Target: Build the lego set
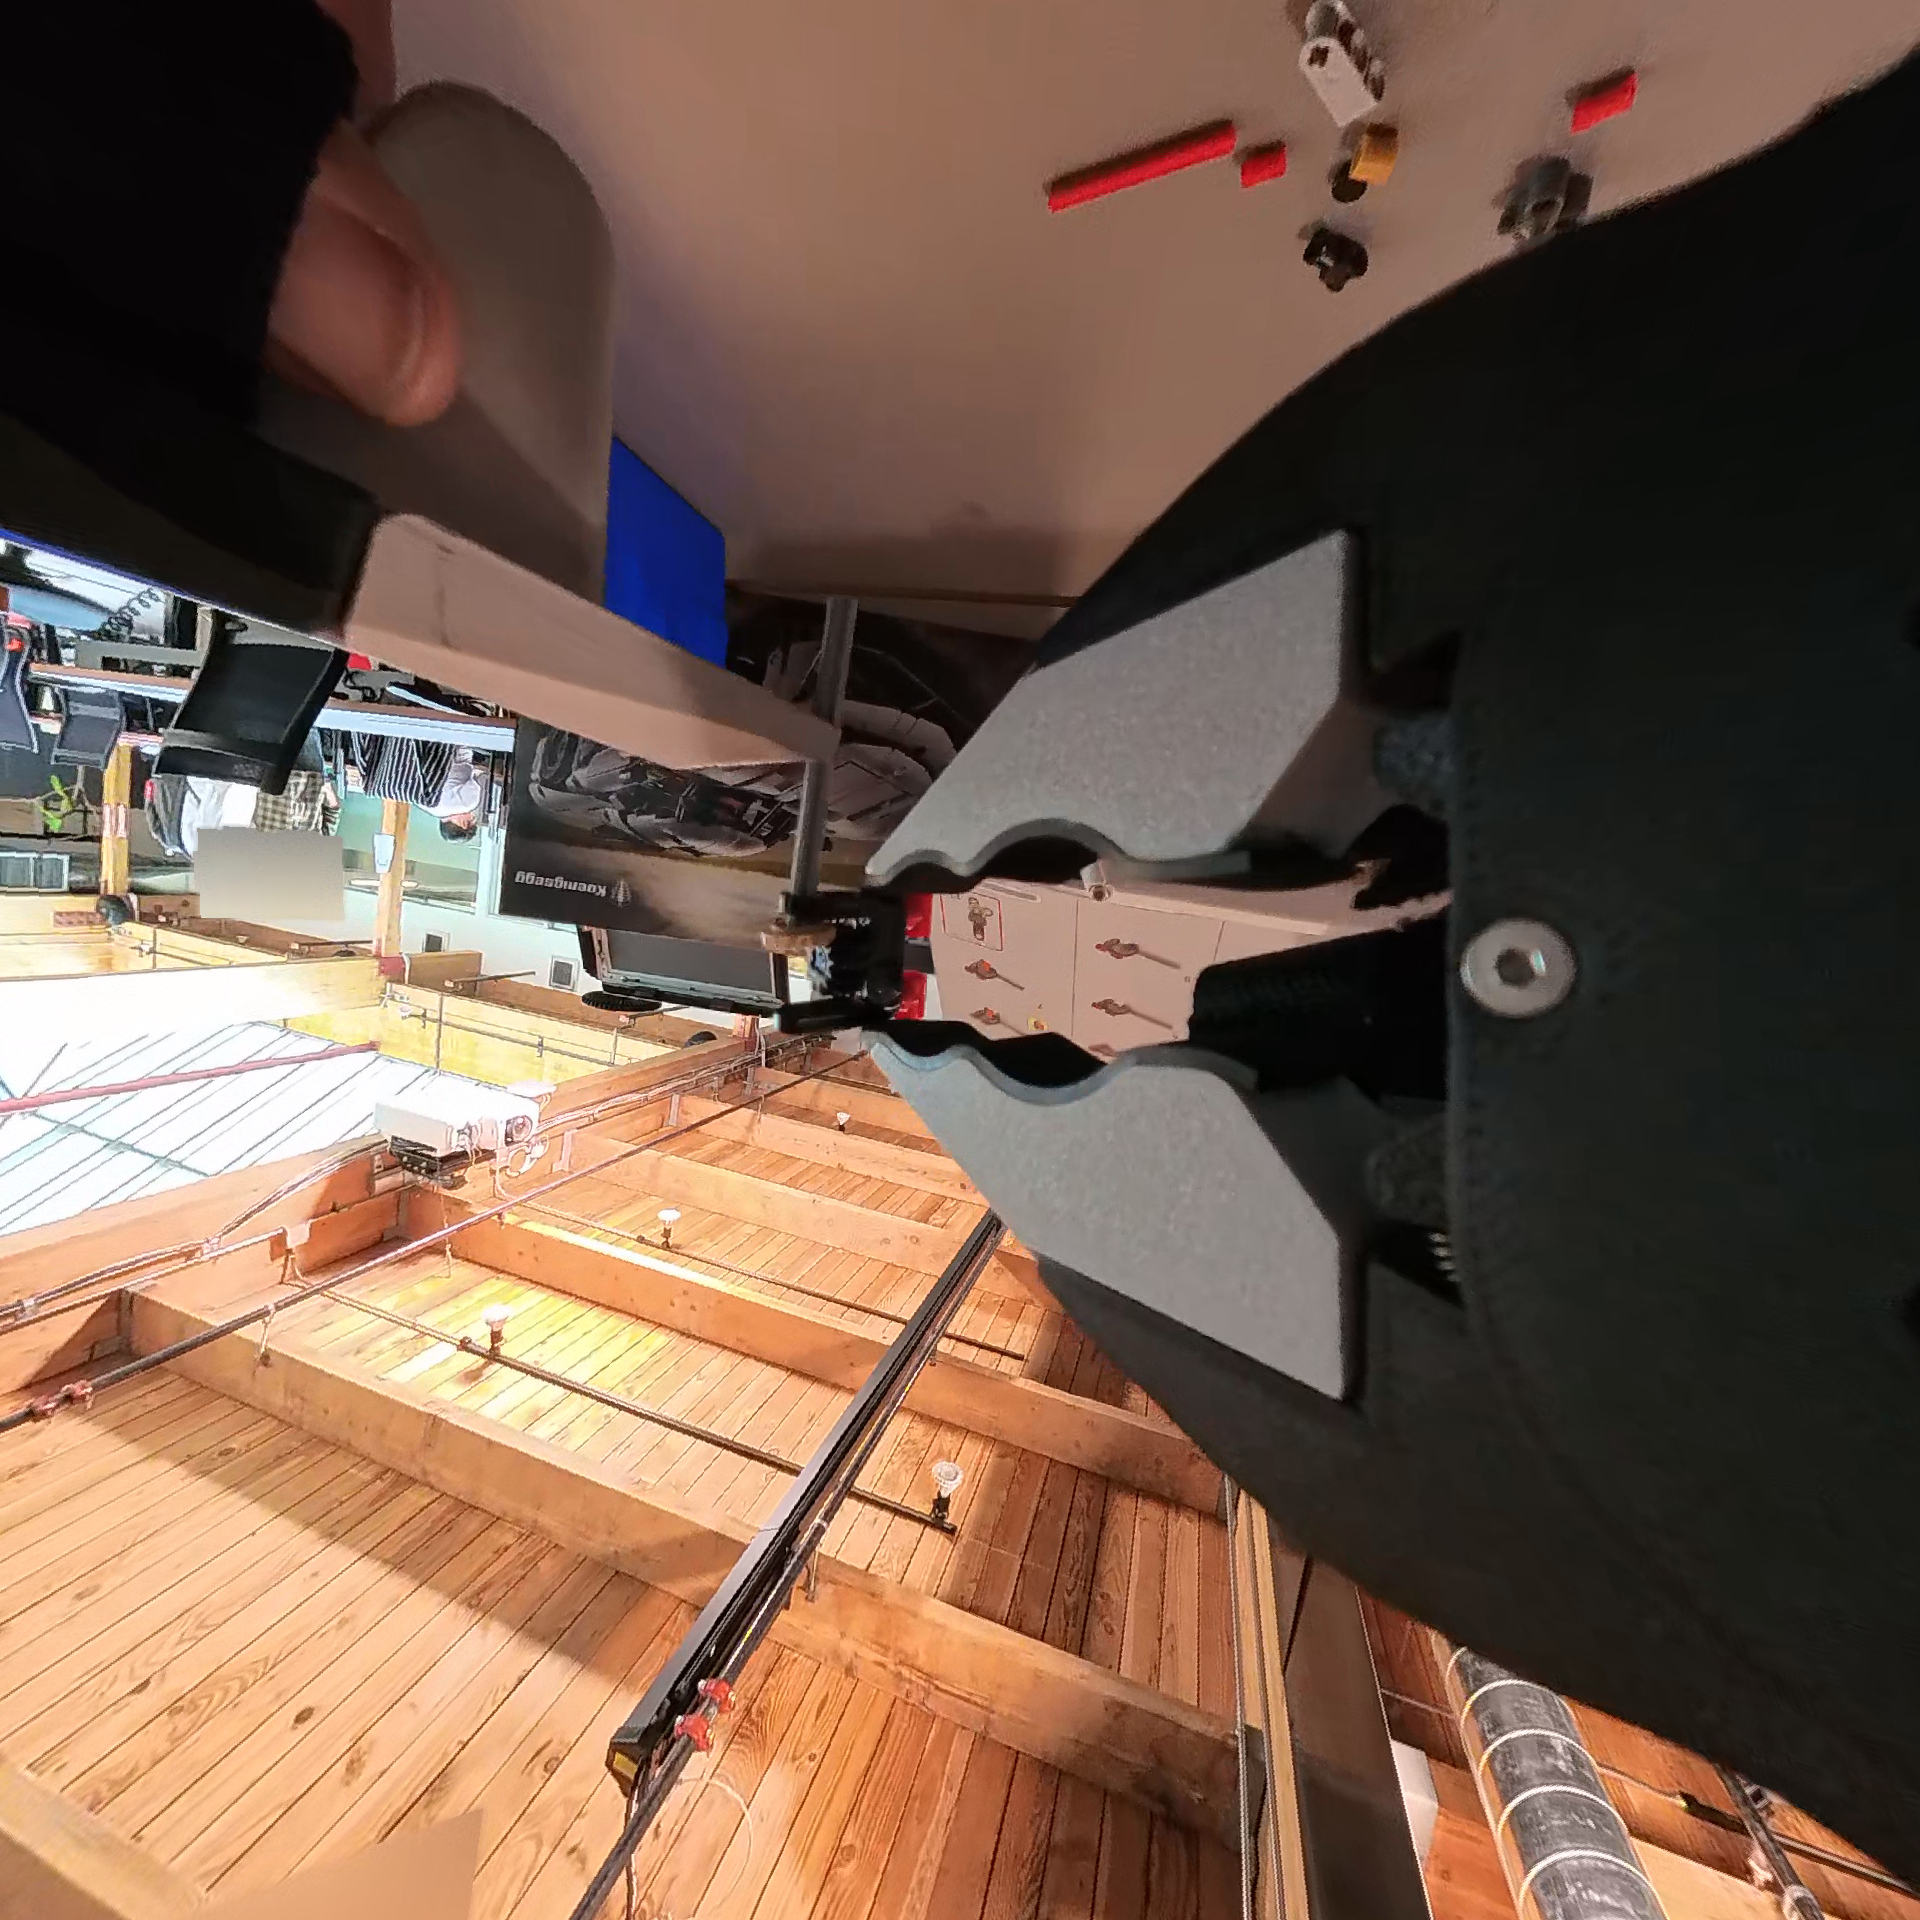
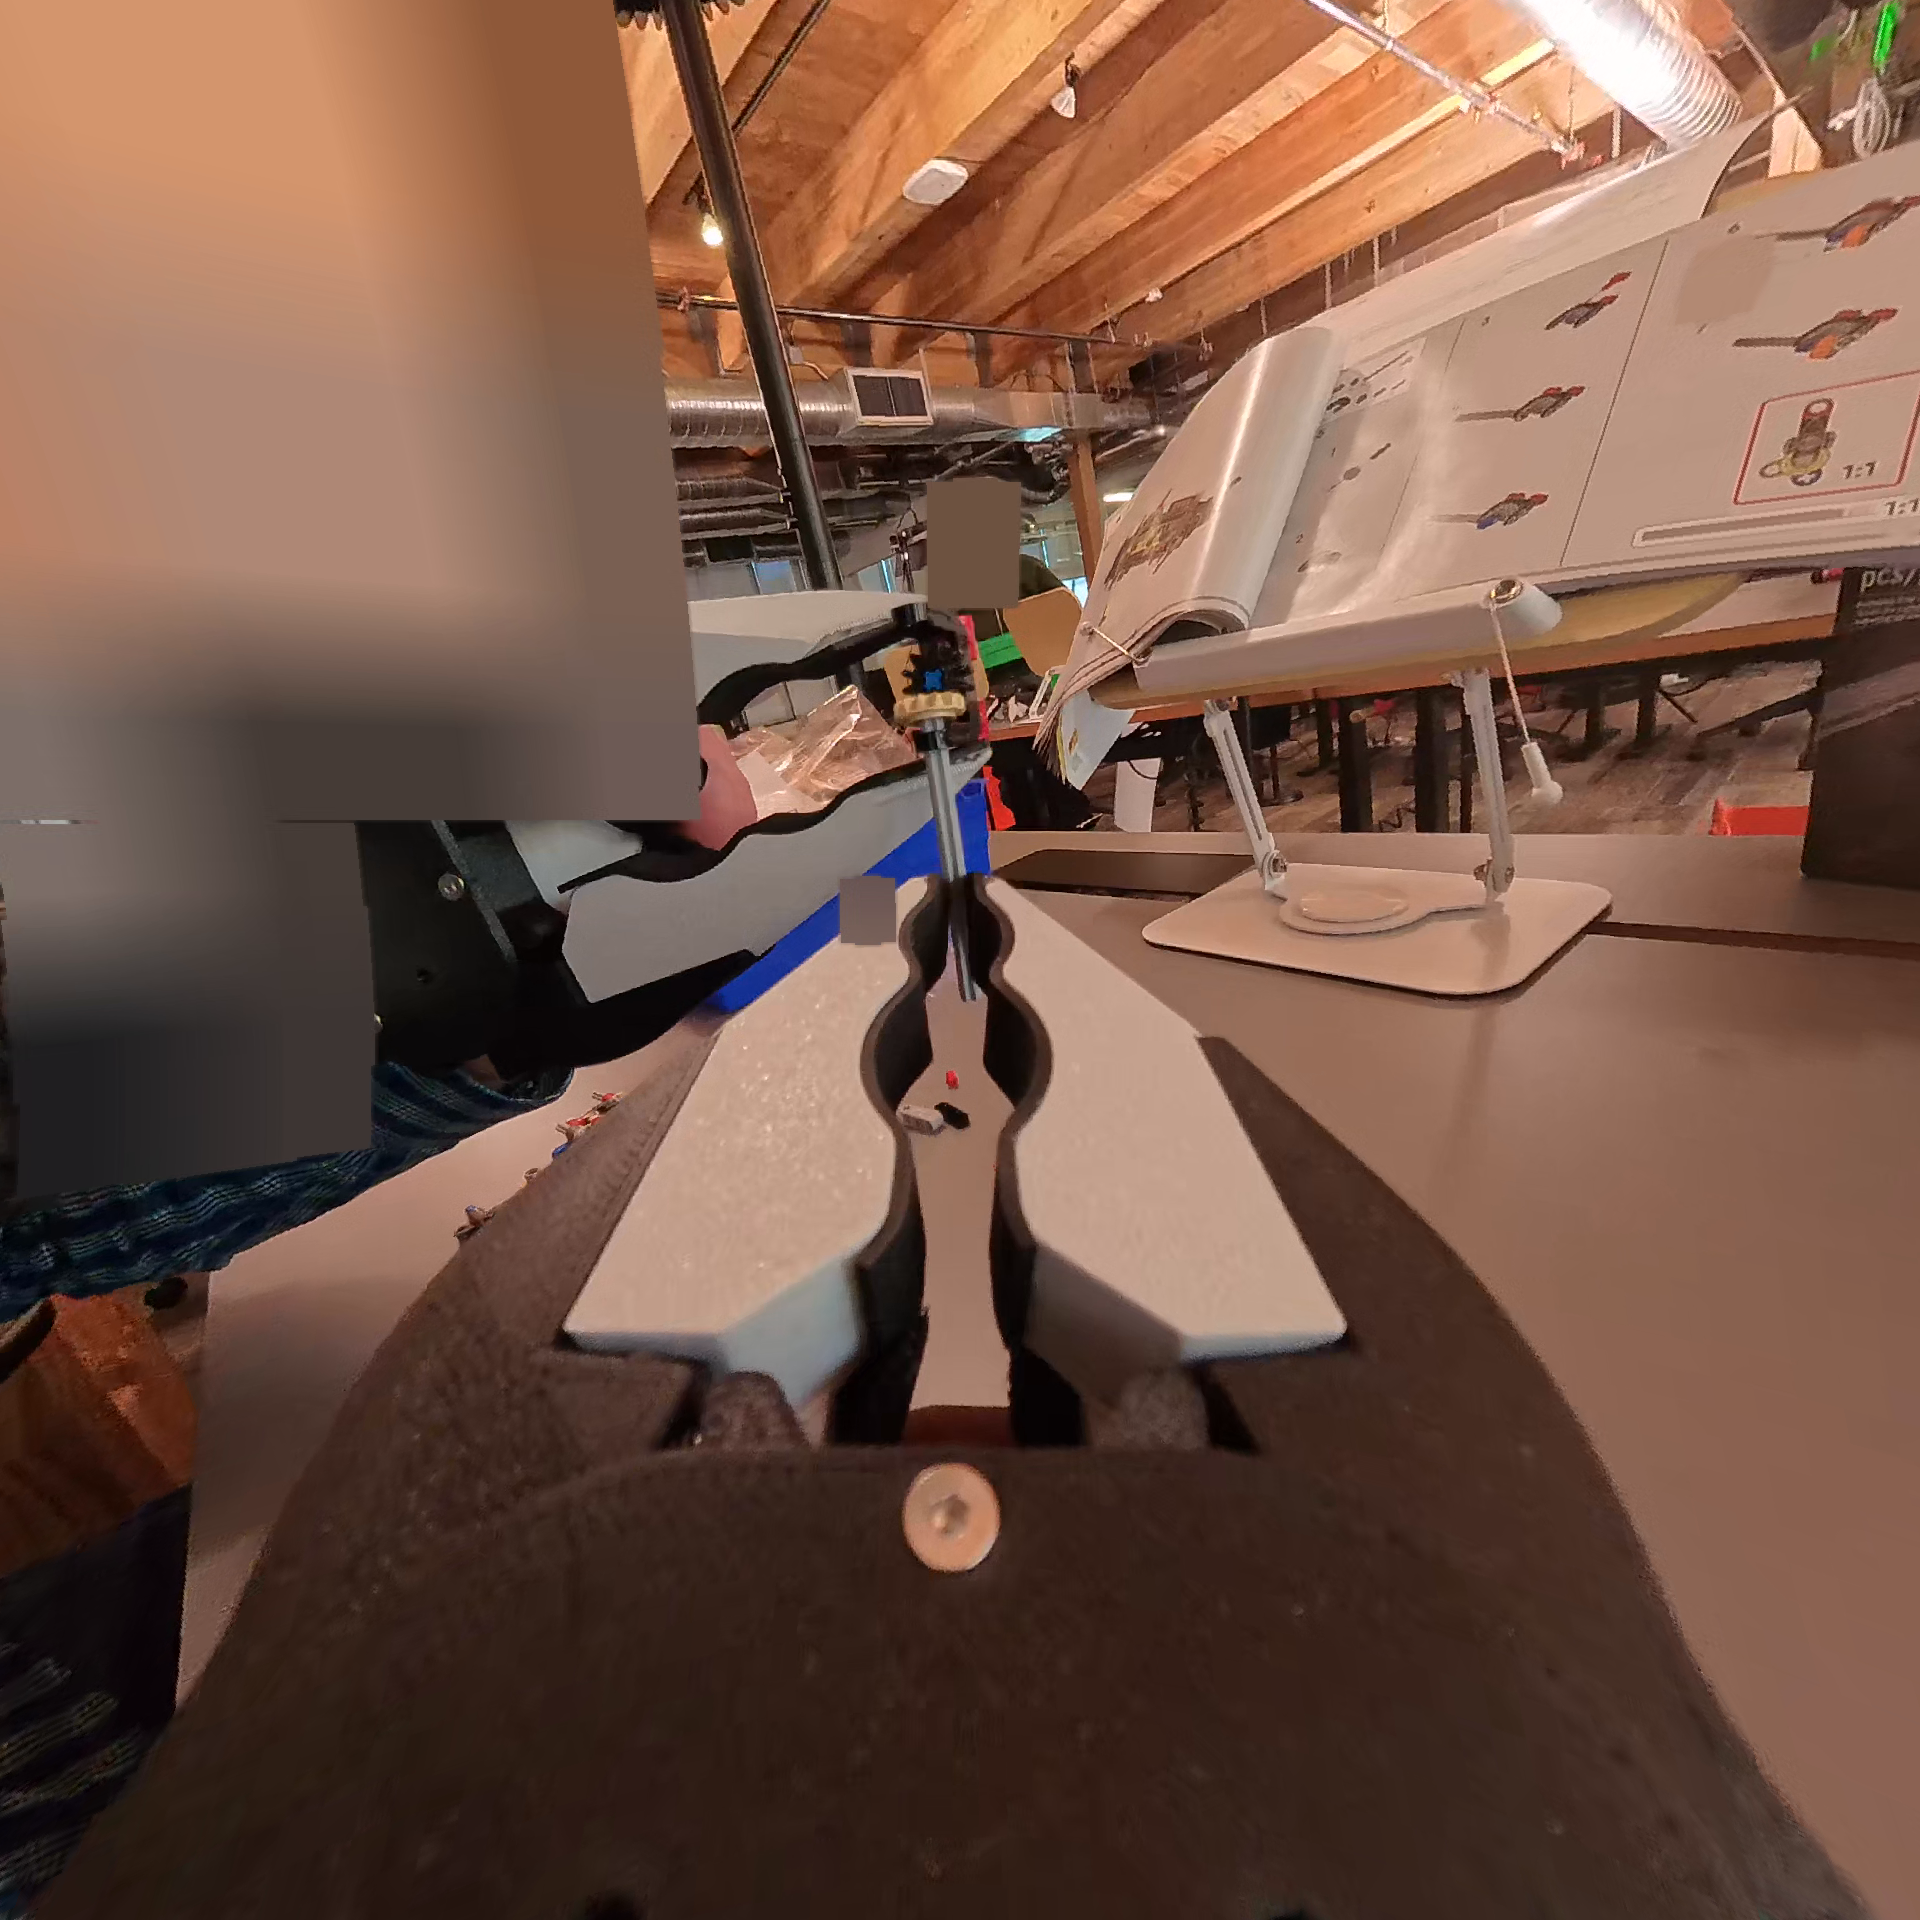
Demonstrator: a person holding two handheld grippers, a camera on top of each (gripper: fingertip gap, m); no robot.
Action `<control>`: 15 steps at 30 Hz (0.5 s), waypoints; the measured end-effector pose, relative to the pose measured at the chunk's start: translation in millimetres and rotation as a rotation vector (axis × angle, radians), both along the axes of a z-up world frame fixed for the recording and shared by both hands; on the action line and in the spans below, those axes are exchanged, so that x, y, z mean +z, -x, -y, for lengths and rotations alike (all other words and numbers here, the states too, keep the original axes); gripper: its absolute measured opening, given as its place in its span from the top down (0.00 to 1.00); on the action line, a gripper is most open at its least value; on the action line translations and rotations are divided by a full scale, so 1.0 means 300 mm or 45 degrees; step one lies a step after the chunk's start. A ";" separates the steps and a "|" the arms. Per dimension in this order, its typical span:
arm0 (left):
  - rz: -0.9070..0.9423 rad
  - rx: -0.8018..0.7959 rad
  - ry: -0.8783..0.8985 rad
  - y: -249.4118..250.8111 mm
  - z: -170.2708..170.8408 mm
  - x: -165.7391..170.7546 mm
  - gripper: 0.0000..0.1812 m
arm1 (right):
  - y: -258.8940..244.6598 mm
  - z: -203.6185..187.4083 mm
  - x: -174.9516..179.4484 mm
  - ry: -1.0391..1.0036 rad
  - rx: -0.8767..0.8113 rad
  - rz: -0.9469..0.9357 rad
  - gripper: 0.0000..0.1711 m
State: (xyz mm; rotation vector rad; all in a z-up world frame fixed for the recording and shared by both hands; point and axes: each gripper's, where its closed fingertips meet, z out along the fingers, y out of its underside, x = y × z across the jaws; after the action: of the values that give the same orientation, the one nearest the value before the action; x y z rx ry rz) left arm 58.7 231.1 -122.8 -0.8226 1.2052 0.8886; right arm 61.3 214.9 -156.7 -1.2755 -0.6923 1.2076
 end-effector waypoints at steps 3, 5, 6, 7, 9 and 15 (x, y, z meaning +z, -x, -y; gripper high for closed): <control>-0.010 0.009 0.026 0.009 -0.009 -0.031 0.88 | 0.011 -0.008 -0.031 0.051 0.014 0.045 1.00; -0.006 0.014 0.048 0.014 -0.013 -0.052 0.88 | 0.014 -0.011 -0.051 0.075 0.019 0.063 1.00; -0.011 0.015 0.051 0.015 -0.014 -0.061 0.88 | 0.016 -0.010 -0.059 0.087 0.025 0.069 1.00; -0.014 0.020 0.059 0.016 -0.016 -0.070 0.88 | 0.017 -0.011 -0.069 0.102 0.030 0.076 1.00; -0.018 0.023 0.067 0.017 -0.018 -0.084 0.88 | 0.015 -0.017 -0.083 0.127 0.026 0.090 1.00; -0.046 0.033 0.116 0.023 -0.036 -0.159 0.88 | 0.013 -0.037 -0.158 0.248 0.041 0.181 1.00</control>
State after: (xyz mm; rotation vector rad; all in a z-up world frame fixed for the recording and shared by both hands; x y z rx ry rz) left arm 51.9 241.8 -170.3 -0.9005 1.2766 0.8776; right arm 57.3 226.0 -204.0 -1.5293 -0.7132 1.2426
